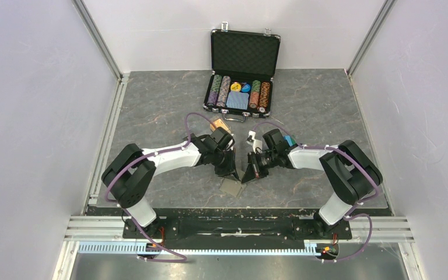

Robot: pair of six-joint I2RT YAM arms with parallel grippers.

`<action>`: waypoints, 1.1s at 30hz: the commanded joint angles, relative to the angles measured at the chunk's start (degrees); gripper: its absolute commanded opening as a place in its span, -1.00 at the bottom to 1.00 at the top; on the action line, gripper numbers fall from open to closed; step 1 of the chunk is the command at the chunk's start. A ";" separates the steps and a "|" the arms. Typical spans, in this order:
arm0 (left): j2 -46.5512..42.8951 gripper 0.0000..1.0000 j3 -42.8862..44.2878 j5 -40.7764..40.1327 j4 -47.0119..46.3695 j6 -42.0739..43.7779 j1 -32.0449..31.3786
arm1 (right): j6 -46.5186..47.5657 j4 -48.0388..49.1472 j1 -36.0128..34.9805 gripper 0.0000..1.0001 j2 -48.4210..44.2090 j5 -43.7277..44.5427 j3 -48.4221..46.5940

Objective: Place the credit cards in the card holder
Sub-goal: Close the card holder at the center of the board.

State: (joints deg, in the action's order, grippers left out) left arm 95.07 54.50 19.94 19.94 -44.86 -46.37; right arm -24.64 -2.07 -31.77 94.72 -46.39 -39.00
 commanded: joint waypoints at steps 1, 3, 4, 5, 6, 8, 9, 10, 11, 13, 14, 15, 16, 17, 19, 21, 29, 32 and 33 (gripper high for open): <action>-0.91 -0.95 2.35 -2.38 2.98 3.78 -0.43 | -0.73 3.88 -0.31 -1.00 -0.69 0.20 -0.90; -0.88 -0.96 2.70 -3.75 4.27 4.29 -0.80 | -0.88 4.00 -0.31 -1.00 -0.71 0.17 -0.98; -0.94 -0.95 2.79 -4.57 4.86 4.45 -0.91 | -0.95 4.04 -0.32 -1.00 -0.64 0.18 -1.06; -1.00 -0.95 2.80 -5.07 5.25 4.64 -0.99 | -1.06 4.17 -0.30 -1.00 -0.65 0.16 -1.16; -1.02 -0.96 2.80 -5.57 5.41 4.69 -1.05 | -1.16 4.33 -0.35 -1.00 -0.56 0.09 -1.29; -1.05 -0.95 2.89 -6.60 5.99 5.06 -1.26 | -1.50 4.78 -0.38 -1.00 -0.29 -0.01 -1.50; -0.97 -0.95 2.89 -6.97 6.11 5.20 -1.40 | -1.62 5.08 -0.46 -1.00 -0.18 -0.10 -1.60; -0.90 -0.96 2.98 -7.27 6.31 5.40 -1.52 | -1.79 5.27 -0.48 -1.00 0.01 -0.19 -1.73; -0.68 -0.95 3.08 -7.57 6.55 5.49 -1.54 | -1.89 5.38 -0.60 -1.00 0.23 -0.19 -1.85; -0.31 -0.95 3.33 -8.17 7.16 6.01 -1.86 | -1.96 5.47 -0.82 -1.00 0.69 0.21 -2.25; -0.16 -0.95 3.49 -8.48 7.58 6.11 -2.03 | -2.06 5.42 -0.82 -1.00 1.01 0.60 -2.45; -0.07 -0.96 3.51 -8.73 7.65 6.31 -2.16 | -2.22 5.39 -0.93 -1.00 1.27 1.18 -2.71; -0.02 -0.95 3.44 -8.82 7.65 6.34 -2.31 | -2.33 5.33 -0.93 -1.00 1.55 1.90 -2.95; 0.05 -0.95 3.42 -8.78 7.65 6.36 -2.32 | -2.47 5.32 -0.93 -1.00 1.93 2.29 -3.31; 0.10 -0.96 3.38 -8.73 7.74 6.40 -2.46 | -2.63 5.05 -0.93 -1.00 3.19 3.17 -4.24; 0.03 -0.96 3.33 -8.69 7.74 6.41 -2.55 | -2.84 4.92 -1.01 -1.00 4.39 3.70 -5.17; -1.43 -0.96 4.03 -7.59 5.85 5.36 -2.33 | 2.88 -5.83 -1.02 -1.00 6.57 10.59 -6.25; -1.33 -0.95 4.34 -6.95 4.64 4.51 -2.32 | 4.57 -8.42 -1.01 -1.00 6.24 12.37 -5.19; -1.29 -0.96 4.39 -7.20 4.45 4.35 -2.32 | 4.98 -9.02 -0.99 -1.00 6.02 12.85 -4.92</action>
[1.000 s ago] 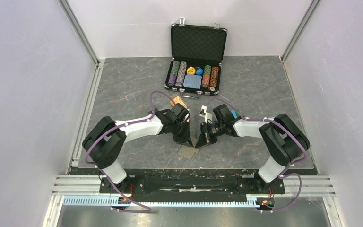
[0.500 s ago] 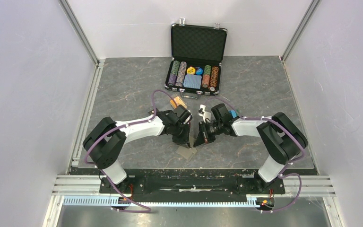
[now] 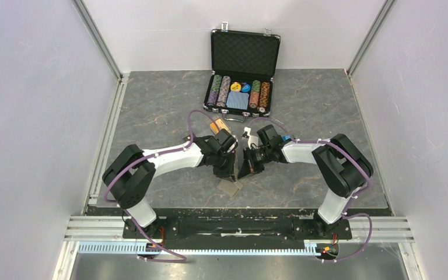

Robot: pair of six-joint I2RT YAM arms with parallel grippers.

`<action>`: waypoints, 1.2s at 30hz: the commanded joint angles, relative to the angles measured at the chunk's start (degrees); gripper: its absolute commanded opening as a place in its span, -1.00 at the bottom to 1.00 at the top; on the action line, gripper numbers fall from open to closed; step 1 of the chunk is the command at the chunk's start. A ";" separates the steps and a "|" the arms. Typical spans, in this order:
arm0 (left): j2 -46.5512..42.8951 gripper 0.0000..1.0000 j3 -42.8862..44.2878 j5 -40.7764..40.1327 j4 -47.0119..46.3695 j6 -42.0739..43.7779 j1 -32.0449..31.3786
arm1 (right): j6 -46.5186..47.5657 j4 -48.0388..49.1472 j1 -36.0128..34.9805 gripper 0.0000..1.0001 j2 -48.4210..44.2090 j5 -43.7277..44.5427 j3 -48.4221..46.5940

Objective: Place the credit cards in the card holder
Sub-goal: Close the card holder at the center of the board.

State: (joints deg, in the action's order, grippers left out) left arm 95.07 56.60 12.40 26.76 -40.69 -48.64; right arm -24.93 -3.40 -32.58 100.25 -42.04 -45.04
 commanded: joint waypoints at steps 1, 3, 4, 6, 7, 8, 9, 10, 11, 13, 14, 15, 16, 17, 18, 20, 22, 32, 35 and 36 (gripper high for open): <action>-1.45 -0.96 2.37 0.05 -2.33 0.05 -0.05 | 5.77 -8.35 -0.21 -1.00 0.30 8.95 1.39; -1.65 -0.95 2.46 -0.84 -2.04 -0.02 0.04 | 6.11 -8.95 -0.21 -1.00 -0.11 9.47 1.92; -1.69 -0.95 2.45 -1.22 -1.77 0.03 0.09 | 6.28 -9.17 -0.21 -1.00 -0.18 9.61 2.05; -1.17 -0.95 2.74 -1.72 -0.93 0.31 0.13 | 6.41 -9.26 -0.15 -1.00 -0.49 9.61 2.23; -0.78 -0.95 2.98 -1.70 -0.34 0.54 0.13 | 6.46 -9.38 -0.22 -1.00 -0.42 9.61 2.16; -0.38 -0.96 3.11 -1.66 0.15 0.84 0.13 | 6.39 -9.40 -0.21 -1.00 -0.49 9.53 2.02; -0.08 -0.96 3.17 -1.34 0.22 1.02 0.13 | 6.43 -9.35 -0.21 -1.00 -0.49 9.43 1.85; 0.19 -0.96 3.09 -1.25 0.22 1.19 0.13 | 6.35 -9.32 -0.21 -1.00 -0.43 9.23 1.65; 0.34 -0.96 3.00 -1.09 0.17 1.26 0.13 | 6.33 -9.31 -0.21 -1.00 -0.41 9.09 1.39; 0.79 -0.96 2.88 -1.06 0.22 1.48 0.17 | 6.19 -9.31 -0.21 -1.00 -0.44 8.70 0.89; 0.97 -0.95 2.86 -0.98 0.31 1.53 0.13 | 6.18 -9.24 -0.21 -1.00 -0.44 8.33 0.60; 1.26 -0.96 2.82 -1.06 0.43 1.55 0.13 | 6.16 -9.24 -0.16 -1.00 -0.51 8.12 0.36; 1.57 -0.96 2.74 -0.92 0.53 1.57 0.13 | 6.10 -9.21 -0.16 -1.00 -0.68 7.91 0.15; 1.79 -0.95 2.57 -0.62 0.32 1.62 0.12 | 6.10 -9.13 -0.22 -1.00 -0.83 7.69 -0.11; 2.09 -0.96 2.39 -0.27 0.10 1.64 0.04 | 6.07 -9.09 -0.19 -1.00 -1.04 7.59 -0.34; 2.62 -0.95 2.29 0.22 -0.15 1.64 -0.05 | 5.95 -8.96 -0.21 -1.00 -1.34 7.14 -0.79; 2.99 -0.96 2.21 0.29 -0.18 1.65 -0.14 | 5.84 -8.61 -0.20 -1.00 -1.74 6.56 -1.09; 1.31 -0.95 1.50 0.40 -0.66 1.65 -0.55 | 5.48 -7.43 -0.21 -1.00 -2.06 5.58 -0.61; 1.47 -0.96 1.28 0.86 -0.66 1.64 -0.66 | 4.97 -5.81 -0.21 -1.00 -2.89 4.30 -0.20; 1.78 -0.96 1.17 0.68 -0.47 1.66 -0.80 | 4.62 -4.94 -0.22 -1.00 -3.12 3.20 0.22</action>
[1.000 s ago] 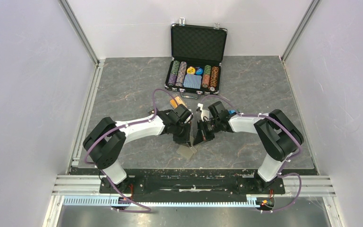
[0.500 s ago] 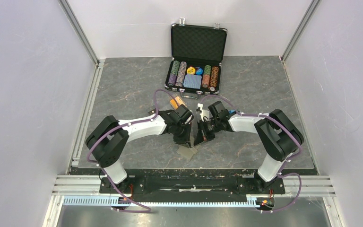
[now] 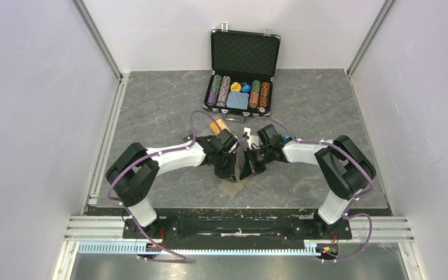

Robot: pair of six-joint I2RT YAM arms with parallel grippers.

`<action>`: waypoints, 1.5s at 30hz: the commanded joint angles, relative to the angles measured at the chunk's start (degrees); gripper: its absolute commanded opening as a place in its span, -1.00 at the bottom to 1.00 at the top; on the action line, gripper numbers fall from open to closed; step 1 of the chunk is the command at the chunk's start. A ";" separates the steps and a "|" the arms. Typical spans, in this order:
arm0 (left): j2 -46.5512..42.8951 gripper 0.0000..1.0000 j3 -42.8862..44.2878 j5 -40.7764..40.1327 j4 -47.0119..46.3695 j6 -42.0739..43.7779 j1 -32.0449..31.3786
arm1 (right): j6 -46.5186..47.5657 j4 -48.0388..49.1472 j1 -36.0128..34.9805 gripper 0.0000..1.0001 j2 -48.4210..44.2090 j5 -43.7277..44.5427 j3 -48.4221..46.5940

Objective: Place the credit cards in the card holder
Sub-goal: Close the card holder at the center of the board.

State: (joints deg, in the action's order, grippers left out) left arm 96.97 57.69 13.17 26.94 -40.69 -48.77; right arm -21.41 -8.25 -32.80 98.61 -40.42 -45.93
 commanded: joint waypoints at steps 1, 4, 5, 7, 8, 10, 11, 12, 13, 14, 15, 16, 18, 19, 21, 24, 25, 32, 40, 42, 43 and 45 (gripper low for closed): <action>0.18 -0.95 -0.02 -0.32 -0.57 1.56 -0.77 | 0.88 0.82 0.01 -1.00 -1.74 0.85 1.32; 0.63 -0.95 -0.62 -0.72 -0.57 1.45 -1.13 | 0.39 2.73 0.02 -1.00 -2.61 -1.21 2.17; 0.63 -0.96 -0.86 -0.97 -0.57 1.29 -1.22 | 0.14 3.63 0.04 -1.00 -2.97 -2.08 2.59; 0.67 -0.95 -1.22 -1.50 -0.59 1.00 -1.24 | -0.49 5.16 -0.11 -1.00 -3.58 -3.73 3.39; 0.69 -0.96 -1.26 -1.77 -0.57 0.98 -1.25 | -0.67 5.80 -0.18 -1.00 -3.88 -4.31 3.68; 0.73 -0.95 -1.36 -2.17 -0.49 0.79 -1.24 | -0.78 6.58 -0.55 -1.00 -3.83 -5.41 4.05; 0.70 -0.95 -1.30 -2.39 -0.48 0.70 -1.25 | -0.94 6.95 -0.82 -1.00 -3.62 -5.90 4.16; 0.76 -0.95 -1.22 -2.49 -0.46 0.58 -1.23 | -1.01 7.27 -1.14 -1.00 -3.46 -6.33 4.27; 0.97 -0.96 -1.10 -2.61 -0.47 0.54 -1.23 | -1.13 7.63 -1.42 -1.00 -3.04 -6.69 4.27; 1.11 -0.96 -0.88 -2.56 -0.41 0.60 -1.24 | -1.44 7.79 -1.84 -1.00 -2.78 -7.01 4.27; 1.31 -0.96 -0.75 -2.68 -0.35 0.59 -1.25 | -1.59 7.77 -2.19 -1.00 -2.48 -7.12 4.14; 1.41 -0.96 -0.65 -2.75 -0.23 0.58 -1.26 | -1.93 7.81 -2.47 -1.00 -2.38 -7.13 4.10; 1.55 -0.95 -0.56 -2.94 0.02 0.57 -1.24 | -2.66 10.10 -2.87 -1.00 -2.20 -7.06 4.10; 1.61 -0.95 -0.65 -3.04 0.12 0.54 -1.26 | -3.05 10.61 -2.97 -1.00 -2.25 -6.97 4.10; 1.74 -0.96 -0.64 -3.15 0.22 0.59 -1.21 | -3.41 10.79 -3.02 -1.00 -2.07 -6.77 3.85; 2.10 -0.96 -0.57 -3.23 0.22 0.59 -1.24 | -3.42 10.80 -3.04 -1.00 -1.93 -6.69 3.49; 2.16 -0.96 -0.56 -3.18 0.24 0.54 -1.22 | -3.39 10.80 -3.08 -1.00 -1.91 -6.68 3.48; 2.02 -0.96 0.14 -3.67 0.66 0.53 -1.25 | -1.79 8.35 -2.94 -1.00 -5.90 -3.07 2.38; 1.69 -0.95 1.87 -3.87 1.50 0.78 -1.29 | -1.56 6.55 -2.91 -1.00 -8.27 -4.06 2.03; 1.82 -0.95 2.15 -3.84 1.45 0.78 -1.27 | -1.33 5.94 -2.96 -1.00 -6.90 -3.89 2.29; 1.98 -0.96 2.24 -3.83 1.48 0.78 -1.28 | -1.12 5.64 -2.97 -1.00 -5.99 -3.87 2.49; 2.24 -0.95 2.16 -3.70 1.45 0.77 -1.30 | -0.99 5.52 -2.93 -1.00 -4.41 -4.04 3.05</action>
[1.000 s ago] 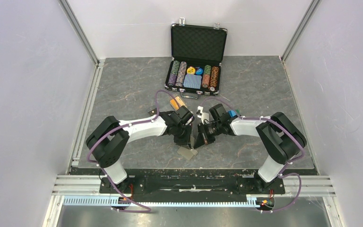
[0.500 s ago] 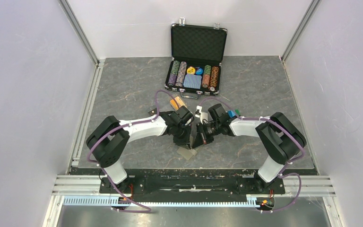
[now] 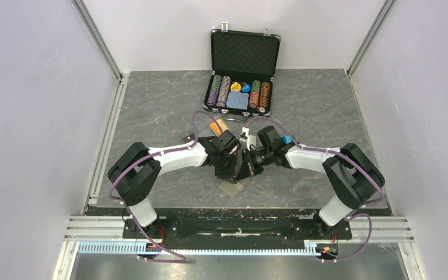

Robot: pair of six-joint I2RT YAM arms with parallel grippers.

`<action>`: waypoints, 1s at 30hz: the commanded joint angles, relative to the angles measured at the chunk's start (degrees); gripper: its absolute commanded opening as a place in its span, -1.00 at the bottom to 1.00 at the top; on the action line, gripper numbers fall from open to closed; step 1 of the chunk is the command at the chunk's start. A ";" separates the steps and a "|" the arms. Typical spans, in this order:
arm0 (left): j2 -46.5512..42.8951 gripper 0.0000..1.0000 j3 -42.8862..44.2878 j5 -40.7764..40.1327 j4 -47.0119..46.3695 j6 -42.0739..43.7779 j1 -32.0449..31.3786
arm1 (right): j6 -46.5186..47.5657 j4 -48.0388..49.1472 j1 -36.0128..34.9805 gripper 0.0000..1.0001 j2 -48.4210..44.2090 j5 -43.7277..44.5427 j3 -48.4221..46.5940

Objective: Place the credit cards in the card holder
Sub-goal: Close the card holder at the center of the board.

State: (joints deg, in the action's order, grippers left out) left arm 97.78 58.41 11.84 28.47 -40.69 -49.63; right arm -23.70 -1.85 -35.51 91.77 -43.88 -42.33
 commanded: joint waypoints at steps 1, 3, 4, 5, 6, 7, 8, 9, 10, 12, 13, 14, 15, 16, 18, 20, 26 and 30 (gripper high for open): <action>1.46 -0.96 1.36 -2.37 -0.05 0.65 -0.42 | 1.38 -0.65 -0.34 -1.00 3.15 -0.83 -0.24; 1.47 -0.95 1.17 -2.46 -0.08 0.56 -0.47 | 1.60 -0.30 -0.43 -1.00 4.39 -1.21 0.21; 1.50 -0.96 1.18 -2.52 0.00 0.52 -0.46 | 1.76 -0.09 -0.52 -1.00 4.95 -1.50 0.38; 1.53 -0.95 1.09 -2.60 -0.05 0.39 -0.41 | 1.82 -0.09 -0.59 -1.00 5.44 -1.58 0.49; 1.54 -0.96 1.09 -2.62 -0.08 0.35 -0.47 | 2.06 -0.08 -0.61 -1.00 5.80 -1.40 0.57; 1.64 -0.96 1.00 -2.65 -0.10 0.20 -0.47 | 2.23 0.07 -0.68 -1.00 6.19 -1.25 0.66; 1.80 -0.95 1.00 -2.66 -0.25 0.13 -0.47 | 2.37 0.05 -0.67 -1.00 6.60 -1.08 0.67; 2.04 -0.96 1.00 -2.55 -0.41 0.00 -0.47 | 2.49 -0.03 -0.79 -1.00 6.90 -0.95 0.67; 2.26 -0.96 0.98 -2.59 -0.58 -0.18 -0.53 | 2.61 -0.02 -0.83 -1.00 7.31 -0.95 0.67; 2.96 -0.95 0.92 -2.69 -1.07 -0.58 -0.77 | 3.09 -0.76 -0.96 -1.00 7.71 0.18 0.67; 3.40 -0.96 1.00 -2.62 -1.30 -0.79 -1.03 | 3.63 -1.67 -1.01 -1.00 7.93 1.17 0.54; 3.84 -0.96 1.07 -2.63 -1.51 -1.00 -1.21 | 4.10 -2.72 -1.07 -1.00 8.32 2.23 0.34; 4.38 -0.95 1.09 -2.61 -1.75 -1.22 -1.42 | 4.61 -4.23 -1.05 -1.00 8.62 3.35 0.11; 4.81 -0.95 1.22 -2.66 -1.92 -1.44 -1.76 | 5.14 -5.60 -1.07 -1.00 9.07 4.54 -0.23; 5.80 -0.96 1.61 -3.00 -1.88 -1.92 -2.50 | 5.59 -8.30 -1.06 -1.00 9.82 7.44 -0.75; 7.08 -0.96 1.87 -3.92 -1.43 -3.09 -3.21 | 6.39 -11.37 -1.10 -1.00 10.71 10.55 -1.56; 5.64 -0.95 1.10 -6.83 -0.77 -4.45 -4.16 | 6.64 -11.82 -1.07 -1.00 9.82 11.39 -1.46; -1.19 -0.60 0.91 -8.24 -2.82 -4.00 -3.78 | 5.60 -9.51 -0.85 -1.00 4.66 10.02 -2.70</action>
State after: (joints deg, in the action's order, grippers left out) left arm 99.46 60.71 9.10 31.35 -45.95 -50.92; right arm -20.82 -8.25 -35.88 98.67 -43.11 -44.95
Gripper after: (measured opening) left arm 0.078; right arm 0.003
